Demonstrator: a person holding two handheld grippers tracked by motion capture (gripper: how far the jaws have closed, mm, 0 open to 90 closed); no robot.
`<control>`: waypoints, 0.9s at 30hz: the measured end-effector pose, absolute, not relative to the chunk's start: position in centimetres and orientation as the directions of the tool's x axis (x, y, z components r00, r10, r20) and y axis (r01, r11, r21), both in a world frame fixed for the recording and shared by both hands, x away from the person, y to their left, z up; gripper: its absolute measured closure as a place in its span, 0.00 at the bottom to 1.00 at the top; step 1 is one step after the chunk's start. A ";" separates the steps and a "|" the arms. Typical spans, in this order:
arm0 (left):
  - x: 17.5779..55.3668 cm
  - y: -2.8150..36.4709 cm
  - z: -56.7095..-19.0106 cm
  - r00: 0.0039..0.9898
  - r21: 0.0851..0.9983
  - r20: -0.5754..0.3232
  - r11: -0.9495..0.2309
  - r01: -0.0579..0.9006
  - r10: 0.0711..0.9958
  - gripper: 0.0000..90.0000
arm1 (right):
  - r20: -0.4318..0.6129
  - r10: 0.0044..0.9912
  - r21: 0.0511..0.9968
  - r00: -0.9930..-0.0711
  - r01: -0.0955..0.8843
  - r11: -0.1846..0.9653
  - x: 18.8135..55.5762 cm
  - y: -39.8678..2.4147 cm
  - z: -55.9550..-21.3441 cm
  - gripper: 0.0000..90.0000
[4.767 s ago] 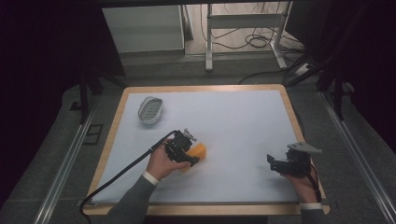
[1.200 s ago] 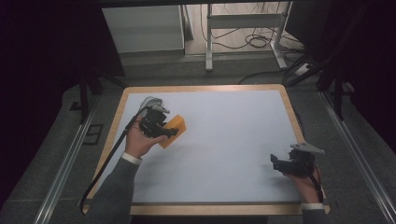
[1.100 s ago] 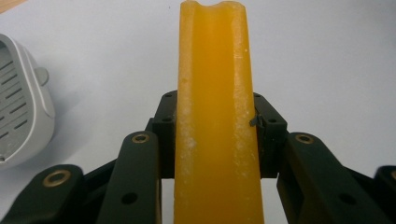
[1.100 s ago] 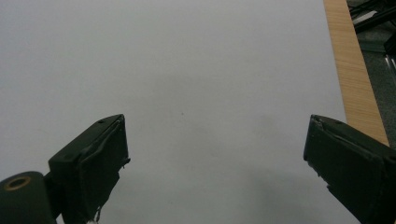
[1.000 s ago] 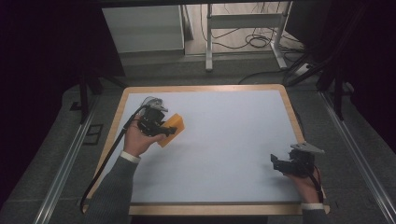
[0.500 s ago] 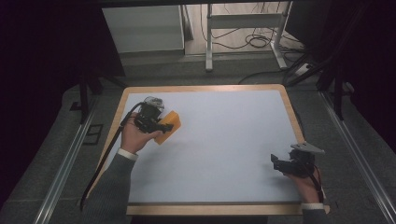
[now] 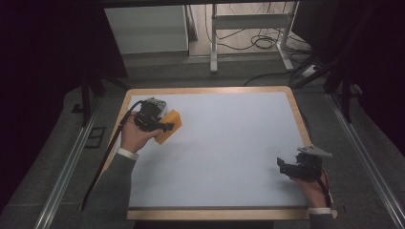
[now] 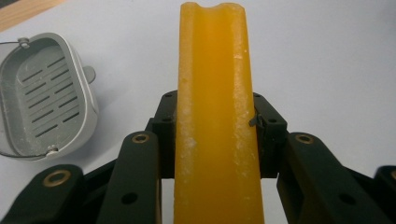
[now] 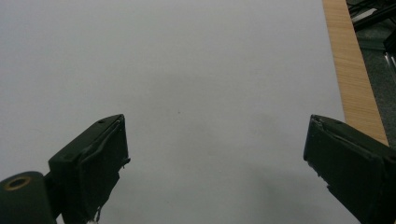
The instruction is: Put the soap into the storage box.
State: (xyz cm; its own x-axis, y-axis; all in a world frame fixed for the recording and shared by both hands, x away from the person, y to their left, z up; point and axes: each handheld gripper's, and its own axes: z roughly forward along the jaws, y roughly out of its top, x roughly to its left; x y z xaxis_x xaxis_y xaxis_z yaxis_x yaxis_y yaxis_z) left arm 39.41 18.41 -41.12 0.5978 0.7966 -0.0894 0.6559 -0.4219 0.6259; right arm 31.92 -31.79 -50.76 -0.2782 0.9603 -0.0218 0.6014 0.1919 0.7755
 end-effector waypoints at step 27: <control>41.1 19.8 -40.9 0.557 0.619 -0.093 -0.390 0.681 0.825 0.68 | -0.023 0.961 0.777 -0.275 0.601 0.190 31.9 -31.9 -50.7 0.07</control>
